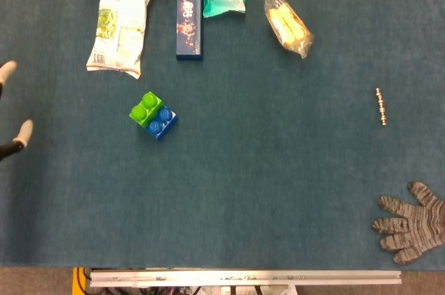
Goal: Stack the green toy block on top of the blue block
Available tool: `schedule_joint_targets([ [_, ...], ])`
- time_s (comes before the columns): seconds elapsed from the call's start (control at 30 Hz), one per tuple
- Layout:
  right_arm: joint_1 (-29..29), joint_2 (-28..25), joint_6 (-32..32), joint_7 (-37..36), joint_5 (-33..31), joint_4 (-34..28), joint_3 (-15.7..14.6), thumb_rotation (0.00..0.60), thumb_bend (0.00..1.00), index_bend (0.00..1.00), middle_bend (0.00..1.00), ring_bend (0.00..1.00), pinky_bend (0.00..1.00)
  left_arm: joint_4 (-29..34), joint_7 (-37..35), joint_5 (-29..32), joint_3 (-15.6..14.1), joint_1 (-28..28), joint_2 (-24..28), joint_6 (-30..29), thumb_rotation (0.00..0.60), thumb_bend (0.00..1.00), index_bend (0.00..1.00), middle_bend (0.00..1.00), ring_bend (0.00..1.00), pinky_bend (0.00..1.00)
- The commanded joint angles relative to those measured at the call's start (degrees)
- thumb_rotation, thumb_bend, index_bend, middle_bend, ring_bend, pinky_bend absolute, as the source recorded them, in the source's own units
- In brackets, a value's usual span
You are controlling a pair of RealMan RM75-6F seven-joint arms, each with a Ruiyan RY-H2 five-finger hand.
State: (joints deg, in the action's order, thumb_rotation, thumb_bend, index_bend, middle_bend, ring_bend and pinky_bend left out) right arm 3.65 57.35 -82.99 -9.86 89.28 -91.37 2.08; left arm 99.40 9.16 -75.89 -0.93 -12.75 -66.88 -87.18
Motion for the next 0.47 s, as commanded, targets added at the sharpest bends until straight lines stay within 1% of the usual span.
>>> schedule_joint_targets([
  [0.03, 0.15, 0.17, -0.06, 0.08, 0.2, -0.05, -0.06, 0.6, 0.23, 0.26, 0.32, 0.12, 0.18, 0.84, 0.32, -1.03, -0.46, 1.36, 0.28, -1.18, 0.6, 0.29, 0.13, 0.18, 0.18, 0.13],
  [0.23, 0.35, 0.06, -0.36, 0.47, 0.89, -0.5, -0.27, 0.6, 0.23, 0.26, 0.32, 0.12, 0.18, 1.44, 1.02, -3.76, -0.36, 3.05, -0.2, -3.08, 0.6, 0.29, 0.13, 0.18, 0.18, 0.13],
  [0.47, 0.58, -0.36, -0.78, 1.27, 2.17, -1.35, -0.7, 0.6, 0.23, 0.26, 0.32, 0.12, 0.18, 1.74, 1.25, -5.08, 0.0, 4.03, -0.34, -2.8, 0.6, 0.29, 0.13, 0.18, 0.18, 0.13],
])
